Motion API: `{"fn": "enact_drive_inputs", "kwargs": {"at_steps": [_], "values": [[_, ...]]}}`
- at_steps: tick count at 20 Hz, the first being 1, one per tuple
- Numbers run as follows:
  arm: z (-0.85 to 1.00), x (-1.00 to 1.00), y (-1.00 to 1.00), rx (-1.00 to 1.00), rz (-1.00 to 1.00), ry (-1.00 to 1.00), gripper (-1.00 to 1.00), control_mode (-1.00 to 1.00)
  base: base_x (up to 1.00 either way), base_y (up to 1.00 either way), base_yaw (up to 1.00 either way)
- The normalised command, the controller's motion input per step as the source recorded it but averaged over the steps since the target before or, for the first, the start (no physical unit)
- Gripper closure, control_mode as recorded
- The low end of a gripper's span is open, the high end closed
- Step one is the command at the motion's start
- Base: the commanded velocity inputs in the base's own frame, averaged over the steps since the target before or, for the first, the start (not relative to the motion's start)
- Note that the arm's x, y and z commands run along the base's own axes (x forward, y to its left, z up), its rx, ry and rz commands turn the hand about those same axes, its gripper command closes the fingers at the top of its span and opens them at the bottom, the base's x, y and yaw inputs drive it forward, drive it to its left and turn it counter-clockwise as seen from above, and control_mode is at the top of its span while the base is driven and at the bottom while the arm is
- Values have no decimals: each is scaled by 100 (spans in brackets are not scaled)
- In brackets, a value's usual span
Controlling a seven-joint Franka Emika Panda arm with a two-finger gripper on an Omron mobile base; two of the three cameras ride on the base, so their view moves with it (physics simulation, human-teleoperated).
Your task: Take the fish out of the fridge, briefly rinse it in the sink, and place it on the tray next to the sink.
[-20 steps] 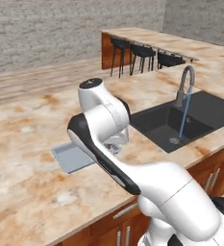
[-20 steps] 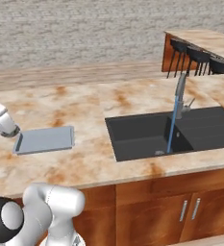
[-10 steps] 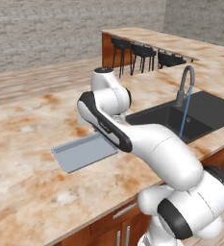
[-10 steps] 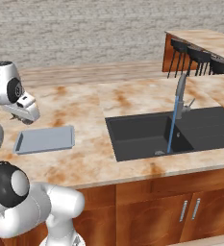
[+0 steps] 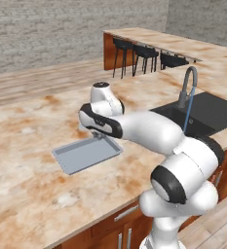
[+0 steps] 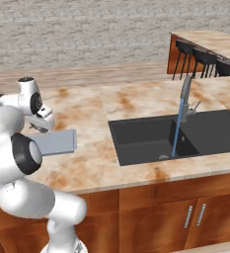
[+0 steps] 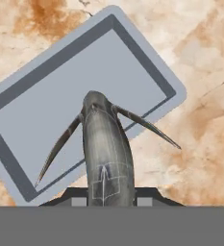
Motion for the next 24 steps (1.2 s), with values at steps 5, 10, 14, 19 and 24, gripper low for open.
{"fn": "enact_drive_inputs", "kwargs": {"at_steps": [5, 10, 14, 19, 24], "values": [[-67, 99, 2, 0, 0, 0, 100, -100, 0, 0, 0], [-73, 63, 30, -1, 0, 0, 100, -100, 0, 0, 0], [-38, 57, 29, -2, 0, 0, -100, -100, 0, 0, 0], [-15, 62, 0, 0, -3, 1, -100, -100, 0, 0, 0], [75, -35, -27, 10, -6, -2, -100, -100, 0, 0, 0]]}}
